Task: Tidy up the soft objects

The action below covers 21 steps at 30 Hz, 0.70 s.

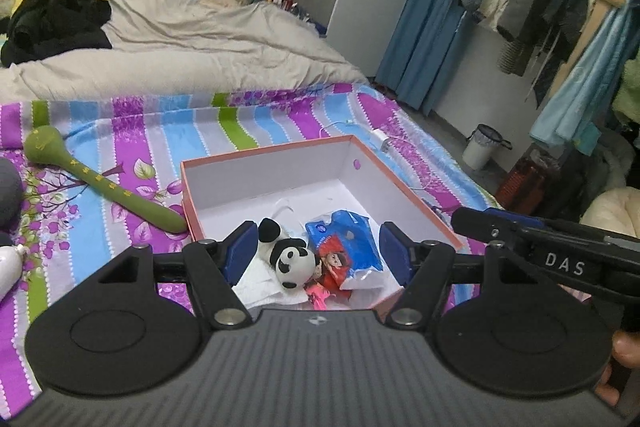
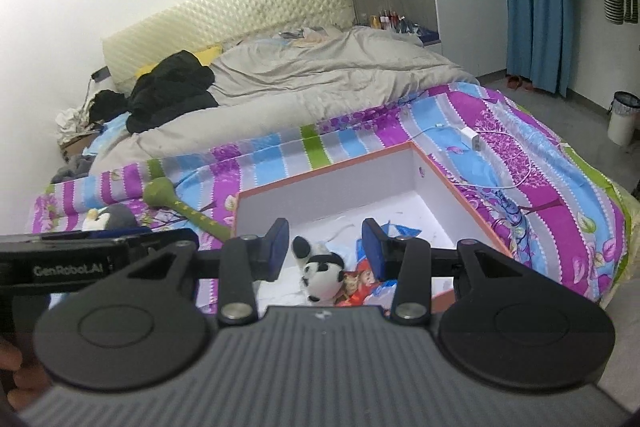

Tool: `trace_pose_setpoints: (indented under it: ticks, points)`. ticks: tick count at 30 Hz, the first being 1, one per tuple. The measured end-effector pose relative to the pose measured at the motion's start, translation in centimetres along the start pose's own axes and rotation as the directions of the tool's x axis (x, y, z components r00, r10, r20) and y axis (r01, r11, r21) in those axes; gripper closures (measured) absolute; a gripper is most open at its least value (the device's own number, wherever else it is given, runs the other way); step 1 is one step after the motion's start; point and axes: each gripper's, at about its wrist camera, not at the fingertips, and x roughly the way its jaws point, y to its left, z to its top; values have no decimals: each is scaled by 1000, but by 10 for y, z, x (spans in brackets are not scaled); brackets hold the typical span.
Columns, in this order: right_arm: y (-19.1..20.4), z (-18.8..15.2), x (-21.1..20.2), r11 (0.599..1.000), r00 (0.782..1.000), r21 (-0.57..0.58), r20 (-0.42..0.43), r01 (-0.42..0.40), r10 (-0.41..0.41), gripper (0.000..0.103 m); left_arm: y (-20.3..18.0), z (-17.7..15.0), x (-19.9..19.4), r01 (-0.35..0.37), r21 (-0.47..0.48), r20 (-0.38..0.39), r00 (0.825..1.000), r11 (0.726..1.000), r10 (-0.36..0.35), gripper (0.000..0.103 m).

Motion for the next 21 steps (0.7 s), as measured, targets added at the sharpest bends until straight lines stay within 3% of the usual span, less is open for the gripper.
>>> trace_pose_setpoints:
  ticks: [12, 21]
  points:
    - [31, -38, -44, 1000, 1000, -12, 25, 5, -5, 60, -1, -40, -80, 12, 28, 47, 999, 1000, -13, 31]
    - [35, -65, -67, 1000, 1000, -23, 23, -6, 6, 60, -1, -69, -110, -17, 15, 66, 998, 1000, 16, 27]
